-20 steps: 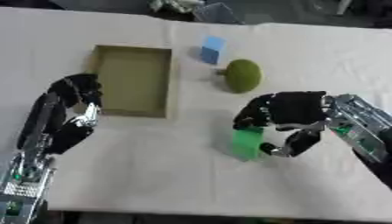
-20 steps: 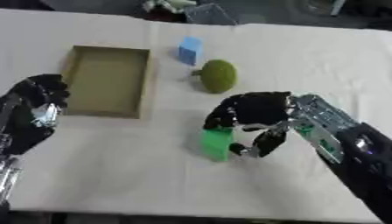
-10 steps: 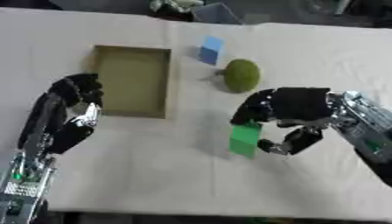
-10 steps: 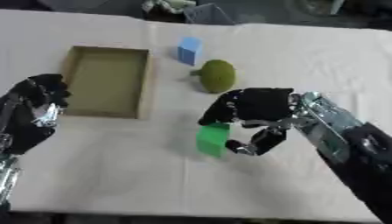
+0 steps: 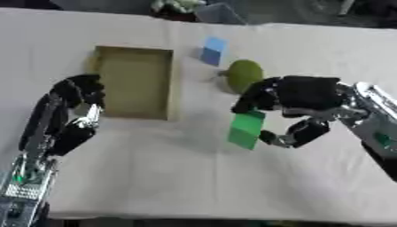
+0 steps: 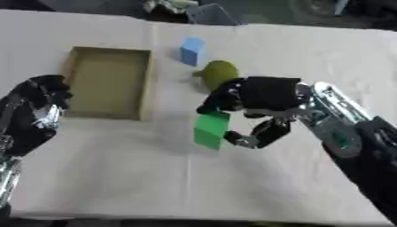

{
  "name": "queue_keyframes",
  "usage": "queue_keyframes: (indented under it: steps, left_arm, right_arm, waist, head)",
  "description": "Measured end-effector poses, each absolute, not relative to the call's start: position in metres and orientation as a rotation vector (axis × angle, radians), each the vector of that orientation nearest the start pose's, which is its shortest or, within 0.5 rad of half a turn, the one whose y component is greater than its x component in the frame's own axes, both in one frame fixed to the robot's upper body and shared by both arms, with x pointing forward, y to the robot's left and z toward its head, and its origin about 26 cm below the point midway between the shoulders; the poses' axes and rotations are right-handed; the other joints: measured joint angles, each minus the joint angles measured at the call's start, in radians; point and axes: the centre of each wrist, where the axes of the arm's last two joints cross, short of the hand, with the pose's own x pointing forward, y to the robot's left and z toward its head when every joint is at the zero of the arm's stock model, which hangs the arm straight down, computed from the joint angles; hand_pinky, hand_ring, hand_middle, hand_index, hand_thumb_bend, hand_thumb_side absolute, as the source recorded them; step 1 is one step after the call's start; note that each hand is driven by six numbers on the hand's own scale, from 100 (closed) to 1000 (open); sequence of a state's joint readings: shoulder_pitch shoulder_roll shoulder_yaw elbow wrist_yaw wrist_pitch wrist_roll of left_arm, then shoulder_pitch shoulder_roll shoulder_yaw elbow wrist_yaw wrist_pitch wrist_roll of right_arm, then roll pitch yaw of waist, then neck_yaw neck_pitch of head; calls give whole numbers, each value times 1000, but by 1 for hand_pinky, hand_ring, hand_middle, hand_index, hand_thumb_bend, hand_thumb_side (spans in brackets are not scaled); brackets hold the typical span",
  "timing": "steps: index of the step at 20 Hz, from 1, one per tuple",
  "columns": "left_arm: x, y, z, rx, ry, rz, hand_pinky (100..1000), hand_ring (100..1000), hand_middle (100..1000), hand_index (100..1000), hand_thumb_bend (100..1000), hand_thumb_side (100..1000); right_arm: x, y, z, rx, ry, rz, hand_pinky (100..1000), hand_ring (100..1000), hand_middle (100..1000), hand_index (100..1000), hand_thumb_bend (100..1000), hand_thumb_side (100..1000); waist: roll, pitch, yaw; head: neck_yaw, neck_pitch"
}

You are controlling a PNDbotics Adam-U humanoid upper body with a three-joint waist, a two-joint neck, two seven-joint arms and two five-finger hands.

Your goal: Pick up objects on the table and place them in the box.

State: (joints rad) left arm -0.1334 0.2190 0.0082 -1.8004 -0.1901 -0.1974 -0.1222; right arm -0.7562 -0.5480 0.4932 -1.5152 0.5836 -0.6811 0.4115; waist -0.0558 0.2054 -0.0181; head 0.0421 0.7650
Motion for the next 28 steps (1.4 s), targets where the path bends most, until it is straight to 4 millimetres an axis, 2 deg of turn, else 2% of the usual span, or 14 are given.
queue_keyframes:
  steps: [6,14,20,28]
  left_arm:
    - [301,272,97,224,-2070,-514,545,629,612,776,100,369]
    - [301,271,98,217,-2073,-519,546,628,611,776,100,366]
    - [303,267,99,192,-2083,-535,546,628,611,776,100,364]
    - [305,260,102,152,-2096,-567,546,627,611,776,100,363]
  right_arm:
    - [408,-175,233,391,2200,-2331,866,858,823,546,100,209]
    - [443,-141,256,432,2240,-2331,868,861,833,550,100,218]
    - [465,-113,249,493,2284,-2349,869,860,831,559,100,207]
    - [481,-79,214,624,2314,-2461,869,860,834,587,100,218]
  waist:
    - [2,-3,0]
    - [5,-3,25]
    - [10,0,65]
    - [10,11,135]
  head:
    - [0,0]
    - [-17,0]
    - [-47,0]
    - [-102,0]
